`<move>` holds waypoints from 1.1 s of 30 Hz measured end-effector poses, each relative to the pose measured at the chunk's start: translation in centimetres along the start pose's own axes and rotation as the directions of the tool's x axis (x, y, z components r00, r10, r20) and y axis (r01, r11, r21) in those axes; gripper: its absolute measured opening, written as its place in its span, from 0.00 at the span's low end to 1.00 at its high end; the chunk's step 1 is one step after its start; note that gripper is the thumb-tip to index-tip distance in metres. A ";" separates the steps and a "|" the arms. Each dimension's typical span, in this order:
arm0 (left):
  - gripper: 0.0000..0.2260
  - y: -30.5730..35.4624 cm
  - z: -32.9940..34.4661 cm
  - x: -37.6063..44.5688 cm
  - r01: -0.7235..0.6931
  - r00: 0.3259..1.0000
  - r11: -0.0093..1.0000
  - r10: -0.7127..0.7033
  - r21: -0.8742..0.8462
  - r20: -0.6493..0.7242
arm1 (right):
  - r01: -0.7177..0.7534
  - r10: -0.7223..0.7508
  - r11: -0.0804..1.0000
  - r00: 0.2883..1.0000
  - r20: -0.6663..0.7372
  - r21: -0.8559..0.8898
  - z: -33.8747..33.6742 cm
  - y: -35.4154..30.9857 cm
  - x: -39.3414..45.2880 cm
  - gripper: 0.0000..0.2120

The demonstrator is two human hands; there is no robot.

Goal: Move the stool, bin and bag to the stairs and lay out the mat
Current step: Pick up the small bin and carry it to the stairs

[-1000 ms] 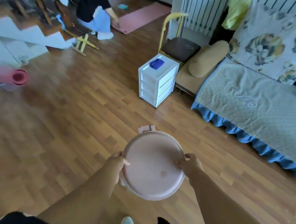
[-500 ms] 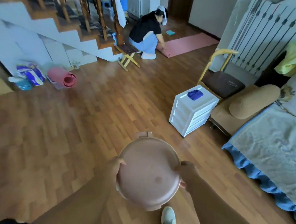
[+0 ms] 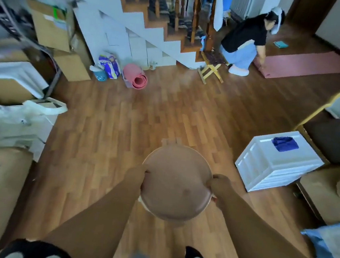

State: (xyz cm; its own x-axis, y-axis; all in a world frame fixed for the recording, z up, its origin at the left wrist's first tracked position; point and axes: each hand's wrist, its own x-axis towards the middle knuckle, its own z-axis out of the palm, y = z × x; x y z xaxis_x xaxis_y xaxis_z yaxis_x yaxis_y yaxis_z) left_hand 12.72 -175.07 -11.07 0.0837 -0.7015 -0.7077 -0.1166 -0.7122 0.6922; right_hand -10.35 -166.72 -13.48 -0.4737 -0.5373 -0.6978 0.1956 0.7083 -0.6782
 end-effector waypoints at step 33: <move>0.28 30.5 17.3 31.5 -0.220 0.971 0.962 0.200 0.162 0.130 | 0.220 -0.239 0.960 0.966 -0.100 -0.174 3.6 -33.2 28.8 0.17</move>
State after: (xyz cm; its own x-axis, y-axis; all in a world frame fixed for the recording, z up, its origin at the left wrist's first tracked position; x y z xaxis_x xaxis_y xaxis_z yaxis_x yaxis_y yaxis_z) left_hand -5.34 -218.52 -14.69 -0.0709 -0.8206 -0.5671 -0.2908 -0.5268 0.7987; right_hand -27.36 -207.41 -11.86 -0.5906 -0.6425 -0.4883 -0.0659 0.6415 -0.7643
